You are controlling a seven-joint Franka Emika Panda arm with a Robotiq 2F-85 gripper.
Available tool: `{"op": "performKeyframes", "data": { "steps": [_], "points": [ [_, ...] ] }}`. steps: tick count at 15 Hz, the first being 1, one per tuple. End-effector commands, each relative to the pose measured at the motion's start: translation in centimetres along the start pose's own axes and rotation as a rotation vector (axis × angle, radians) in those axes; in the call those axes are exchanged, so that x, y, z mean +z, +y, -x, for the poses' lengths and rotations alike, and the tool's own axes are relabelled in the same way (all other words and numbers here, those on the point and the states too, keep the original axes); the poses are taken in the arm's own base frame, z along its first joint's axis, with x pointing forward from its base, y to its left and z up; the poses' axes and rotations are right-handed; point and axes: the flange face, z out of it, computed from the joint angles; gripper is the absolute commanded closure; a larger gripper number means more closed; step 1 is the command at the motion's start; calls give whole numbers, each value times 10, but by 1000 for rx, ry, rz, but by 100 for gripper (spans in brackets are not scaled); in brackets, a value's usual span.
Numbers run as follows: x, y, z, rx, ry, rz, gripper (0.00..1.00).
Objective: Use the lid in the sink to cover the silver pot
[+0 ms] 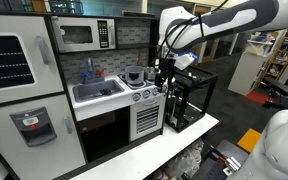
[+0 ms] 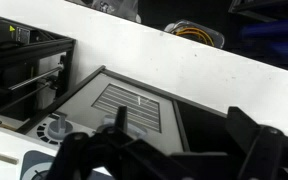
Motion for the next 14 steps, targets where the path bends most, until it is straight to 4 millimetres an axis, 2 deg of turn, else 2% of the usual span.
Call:
{"op": "performKeyframes", "data": {
  "steps": [1,14],
  "points": [
    [-1,0,0,0,-1,0,0],
    [0,1,-2,-5,7,-1,0]
  ]
}}
